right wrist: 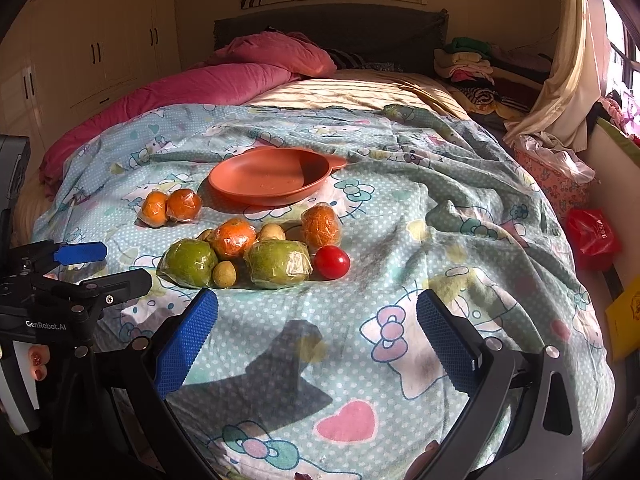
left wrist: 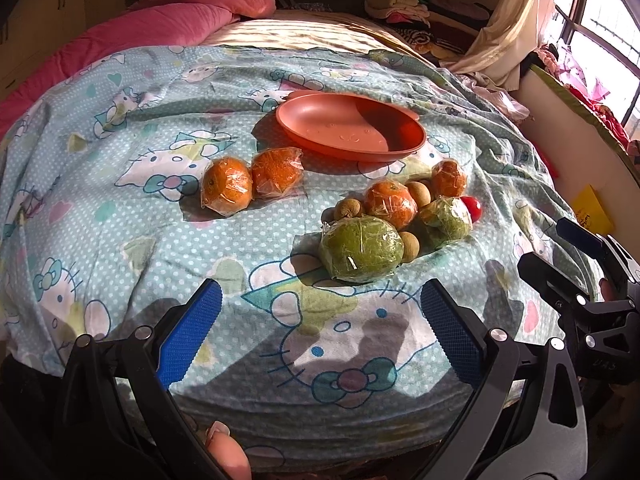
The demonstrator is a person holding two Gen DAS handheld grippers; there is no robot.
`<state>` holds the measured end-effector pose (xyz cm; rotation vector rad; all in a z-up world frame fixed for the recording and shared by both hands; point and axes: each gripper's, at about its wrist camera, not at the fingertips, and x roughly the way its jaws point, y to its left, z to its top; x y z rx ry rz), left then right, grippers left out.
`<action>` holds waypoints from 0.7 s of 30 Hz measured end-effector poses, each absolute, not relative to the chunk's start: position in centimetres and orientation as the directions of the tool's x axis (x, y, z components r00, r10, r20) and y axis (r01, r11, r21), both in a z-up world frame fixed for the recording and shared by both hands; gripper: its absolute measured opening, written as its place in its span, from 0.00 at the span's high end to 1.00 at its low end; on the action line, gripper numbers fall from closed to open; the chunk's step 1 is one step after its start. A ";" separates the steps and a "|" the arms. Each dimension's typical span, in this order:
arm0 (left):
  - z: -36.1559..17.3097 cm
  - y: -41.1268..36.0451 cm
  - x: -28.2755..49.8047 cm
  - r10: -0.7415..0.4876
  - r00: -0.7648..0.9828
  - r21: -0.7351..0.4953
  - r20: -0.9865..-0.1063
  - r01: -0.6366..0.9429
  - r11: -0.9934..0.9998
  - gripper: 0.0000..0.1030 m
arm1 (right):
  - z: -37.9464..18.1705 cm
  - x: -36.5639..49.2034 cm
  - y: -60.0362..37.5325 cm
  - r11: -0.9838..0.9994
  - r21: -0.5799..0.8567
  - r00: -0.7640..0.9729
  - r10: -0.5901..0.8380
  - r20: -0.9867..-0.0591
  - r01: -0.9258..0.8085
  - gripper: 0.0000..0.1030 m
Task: Organize fruits
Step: 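Grasp the large green wrapped fruit with the left tool while the right tool grasps a wrapped orange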
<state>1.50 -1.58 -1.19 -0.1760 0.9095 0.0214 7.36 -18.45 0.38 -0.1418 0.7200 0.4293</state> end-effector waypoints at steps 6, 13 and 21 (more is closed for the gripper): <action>-2.1 -1.8 3.0 -0.114 0.592 -0.189 -0.798 -0.068 0.980 0.09 | 0.4 9.4 -19.2 0.914 0.001 0.676 0.300 -0.674 -0.405 0.04; -2.2 -1.9 4.2 -0.143 0.586 -0.219 -0.797 -0.060 0.974 0.14 | 0.1 12.8 -18.4 0.892 -0.008 0.635 0.316 -0.705 -0.453 0.04; -2.9 -2.3 5.1 -0.174 0.552 -0.234 -0.816 -0.040 0.971 0.38 | -1.2 16.9 -17.3 0.869 0.072 0.533 0.364 -0.764 -0.490 0.04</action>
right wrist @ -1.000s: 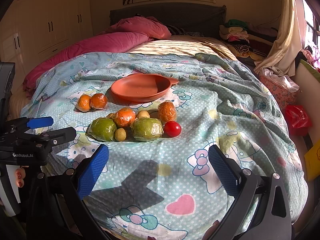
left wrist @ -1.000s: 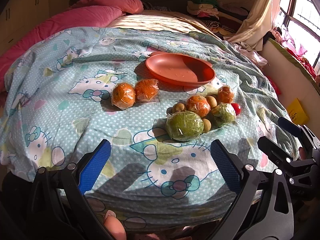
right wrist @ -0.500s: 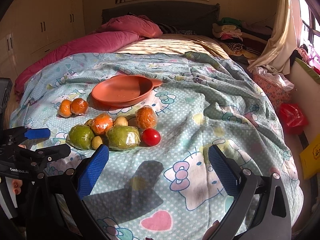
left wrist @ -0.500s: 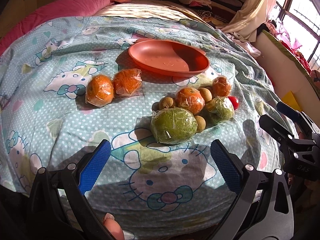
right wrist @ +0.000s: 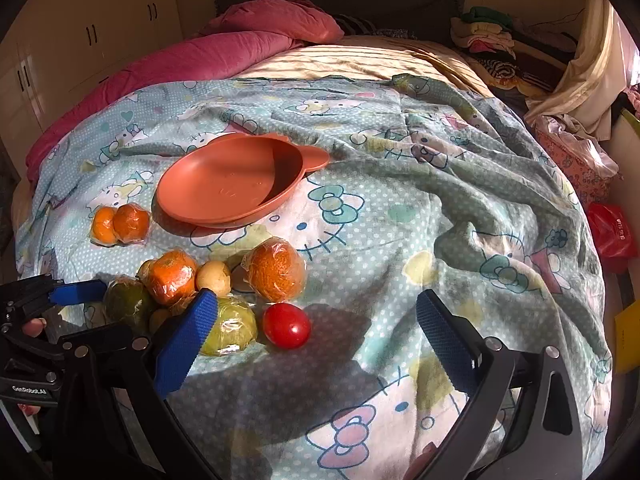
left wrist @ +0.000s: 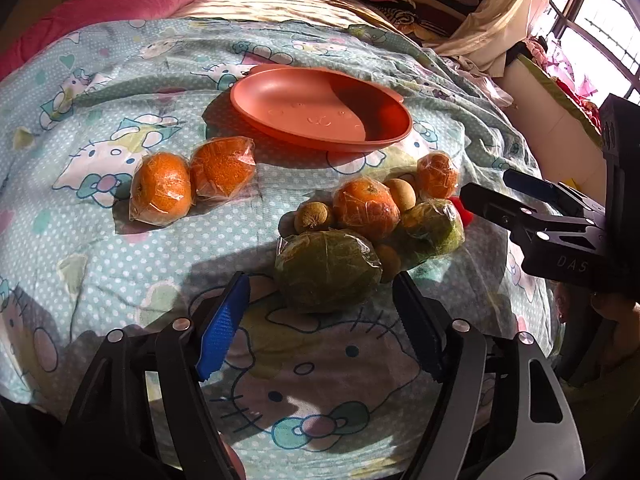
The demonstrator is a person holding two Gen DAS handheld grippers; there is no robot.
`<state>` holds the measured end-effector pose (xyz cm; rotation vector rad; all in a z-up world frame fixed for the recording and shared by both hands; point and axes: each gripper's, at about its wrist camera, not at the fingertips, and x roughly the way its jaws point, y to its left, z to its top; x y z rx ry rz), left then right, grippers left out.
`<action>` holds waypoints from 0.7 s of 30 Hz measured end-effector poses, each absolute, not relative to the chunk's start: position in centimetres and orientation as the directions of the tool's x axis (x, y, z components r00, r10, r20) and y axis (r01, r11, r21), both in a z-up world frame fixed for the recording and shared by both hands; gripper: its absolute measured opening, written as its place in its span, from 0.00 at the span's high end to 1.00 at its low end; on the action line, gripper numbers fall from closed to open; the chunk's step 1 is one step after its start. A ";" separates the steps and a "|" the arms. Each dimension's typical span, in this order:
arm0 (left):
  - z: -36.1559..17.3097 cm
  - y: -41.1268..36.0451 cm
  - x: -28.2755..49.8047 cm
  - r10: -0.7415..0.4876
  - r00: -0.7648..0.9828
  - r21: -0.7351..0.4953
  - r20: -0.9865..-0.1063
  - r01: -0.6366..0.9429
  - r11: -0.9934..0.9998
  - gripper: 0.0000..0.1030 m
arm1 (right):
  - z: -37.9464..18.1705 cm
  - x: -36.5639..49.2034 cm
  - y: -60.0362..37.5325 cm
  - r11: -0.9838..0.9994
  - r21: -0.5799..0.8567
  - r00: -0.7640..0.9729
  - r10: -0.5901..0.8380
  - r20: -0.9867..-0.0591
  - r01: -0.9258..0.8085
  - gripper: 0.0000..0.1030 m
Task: Organize fruits
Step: 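Grasp the large green wrapped fruit with the left tool while the right tool grasps a wrapped orange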
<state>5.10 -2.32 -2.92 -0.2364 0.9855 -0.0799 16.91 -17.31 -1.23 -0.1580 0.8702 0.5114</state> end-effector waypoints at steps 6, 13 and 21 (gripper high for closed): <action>-3.2 -2.6 5.7 -0.182 0.541 -0.239 -0.821 -0.036 0.970 0.39 | -1.6 18.4 -16.7 0.847 0.115 0.486 0.403 -0.776 -0.519 0.10; -3.6 -2.9 6.1 -0.179 0.531 -0.233 -0.828 -0.035 0.972 0.44 | -2.4 19.1 -15.7 0.813 0.137 0.423 0.429 -0.798 -0.566 0.42; -3.8 -2.6 6.5 -0.192 0.529 -0.248 -0.826 -0.036 0.968 0.47 | -2.9 19.2 -15.0 0.781 0.166 0.380 0.463 -0.801 -0.602 0.62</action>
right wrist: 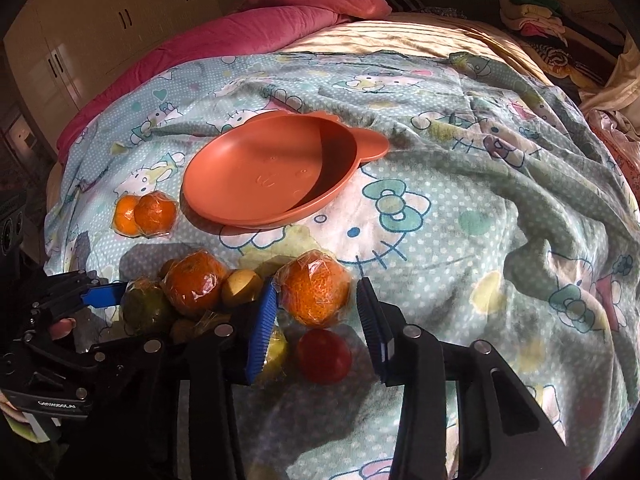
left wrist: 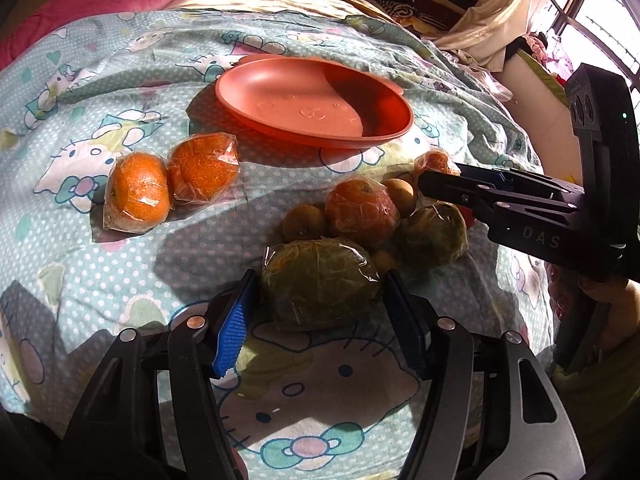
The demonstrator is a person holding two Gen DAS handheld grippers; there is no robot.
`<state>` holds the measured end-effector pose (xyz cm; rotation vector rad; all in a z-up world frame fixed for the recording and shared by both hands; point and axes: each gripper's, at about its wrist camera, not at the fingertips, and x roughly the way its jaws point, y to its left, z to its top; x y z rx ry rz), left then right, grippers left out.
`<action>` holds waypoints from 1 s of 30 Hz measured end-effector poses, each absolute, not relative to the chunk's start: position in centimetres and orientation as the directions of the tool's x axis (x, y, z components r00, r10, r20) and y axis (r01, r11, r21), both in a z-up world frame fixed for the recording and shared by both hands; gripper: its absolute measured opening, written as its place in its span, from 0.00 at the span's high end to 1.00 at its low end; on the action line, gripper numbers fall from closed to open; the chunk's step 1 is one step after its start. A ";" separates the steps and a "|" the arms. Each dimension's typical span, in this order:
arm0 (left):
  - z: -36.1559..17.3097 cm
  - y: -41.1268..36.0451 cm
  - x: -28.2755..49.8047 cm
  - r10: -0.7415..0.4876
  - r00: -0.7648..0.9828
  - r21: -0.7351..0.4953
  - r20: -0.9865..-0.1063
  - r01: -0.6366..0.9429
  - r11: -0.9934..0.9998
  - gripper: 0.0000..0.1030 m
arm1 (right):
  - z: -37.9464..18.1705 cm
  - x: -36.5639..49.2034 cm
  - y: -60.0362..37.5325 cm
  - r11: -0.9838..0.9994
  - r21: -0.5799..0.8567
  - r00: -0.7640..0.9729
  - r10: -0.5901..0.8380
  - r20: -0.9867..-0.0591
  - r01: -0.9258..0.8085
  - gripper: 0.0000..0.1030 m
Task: Organize fruits
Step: 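Grasp the large green wrapped fruit with the left tool while the right tool grasps a wrapped orange, then lower both held fruits into the orange plate and open both tools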
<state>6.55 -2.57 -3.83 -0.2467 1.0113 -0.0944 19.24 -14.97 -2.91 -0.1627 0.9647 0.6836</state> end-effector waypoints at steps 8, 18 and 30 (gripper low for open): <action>-3.8 -2.2 6.6 -0.202 0.530 -0.255 -0.823 -0.028 0.967 0.52 | -2.9 19.4 -15.3 0.775 0.191 0.378 0.488 -0.787 -0.602 0.65; -1.7 -1.5 5.7 -0.235 0.563 -0.290 -0.792 -0.008 0.957 0.53 | -0.8 18.5 -15.7 0.764 0.196 0.412 0.523 -0.746 -0.615 0.65; 2.2 2.2 8.8 -0.227 0.621 -0.320 -0.751 -0.042 0.946 0.53 | 1.1 19.1 -15.4 0.753 0.182 0.442 0.543 -0.714 -0.632 0.65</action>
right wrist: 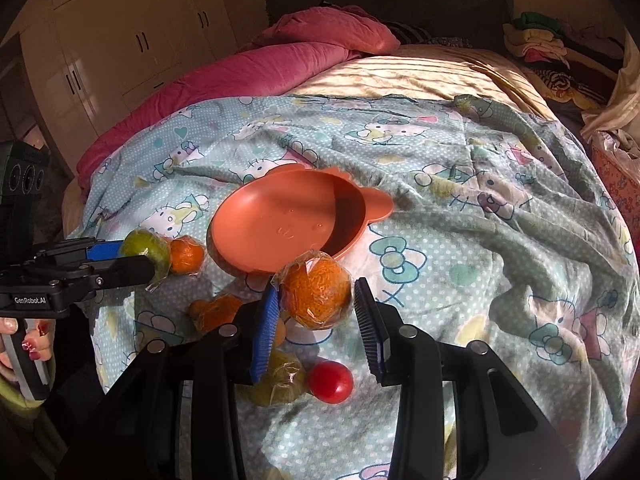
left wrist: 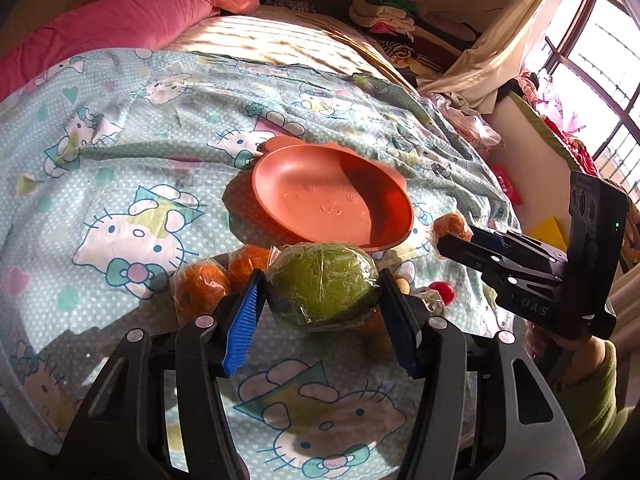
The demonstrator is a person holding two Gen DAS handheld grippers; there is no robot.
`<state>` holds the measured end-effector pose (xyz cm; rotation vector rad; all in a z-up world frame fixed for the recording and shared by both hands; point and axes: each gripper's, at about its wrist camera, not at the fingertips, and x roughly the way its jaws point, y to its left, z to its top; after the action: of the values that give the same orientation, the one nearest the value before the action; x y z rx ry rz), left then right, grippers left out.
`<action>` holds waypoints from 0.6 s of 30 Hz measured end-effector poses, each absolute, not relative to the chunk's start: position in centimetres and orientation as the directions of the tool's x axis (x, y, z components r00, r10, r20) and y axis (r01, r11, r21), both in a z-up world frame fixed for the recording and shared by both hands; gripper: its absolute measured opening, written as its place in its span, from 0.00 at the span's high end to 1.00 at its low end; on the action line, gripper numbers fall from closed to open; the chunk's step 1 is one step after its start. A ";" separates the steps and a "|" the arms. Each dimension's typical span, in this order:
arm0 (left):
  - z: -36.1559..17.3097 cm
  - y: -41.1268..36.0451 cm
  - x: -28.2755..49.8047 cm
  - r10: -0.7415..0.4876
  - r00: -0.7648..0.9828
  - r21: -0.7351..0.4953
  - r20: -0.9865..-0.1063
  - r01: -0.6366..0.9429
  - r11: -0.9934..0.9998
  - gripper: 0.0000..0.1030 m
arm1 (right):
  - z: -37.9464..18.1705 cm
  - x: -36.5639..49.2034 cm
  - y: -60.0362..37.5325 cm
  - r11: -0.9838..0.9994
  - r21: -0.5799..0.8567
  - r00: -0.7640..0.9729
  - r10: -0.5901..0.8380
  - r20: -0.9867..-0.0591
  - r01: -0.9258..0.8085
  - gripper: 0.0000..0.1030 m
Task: Organize fruits
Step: 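Lower both held fruits into the orange plate and open both tools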
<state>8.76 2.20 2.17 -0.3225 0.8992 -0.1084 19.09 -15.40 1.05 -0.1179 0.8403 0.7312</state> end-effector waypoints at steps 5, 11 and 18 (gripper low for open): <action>2.7 3.5 11.5 -0.215 0.619 -0.312 -0.755 -0.051 0.949 0.53 | 1.6 19.9 -14.8 0.746 0.167 0.453 0.548 -0.703 -0.644 0.65; 2.6 4.6 14.9 -0.215 0.608 -0.313 -0.764 -0.058 0.948 0.53 | 1.9 21.0 -13.6 0.732 0.146 0.451 0.550 -0.703 -0.665 0.65; 1.7 3.9 18.2 -0.238 0.579 -0.308 -0.780 -0.025 0.951 0.53 | 1.4 22.0 -11.7 0.705 0.120 0.427 0.546 -0.721 -0.699 0.65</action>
<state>18.19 3.87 1.67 -0.3011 0.9494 -0.1270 21.97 -11.74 1.38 -0.2097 0.8157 0.7843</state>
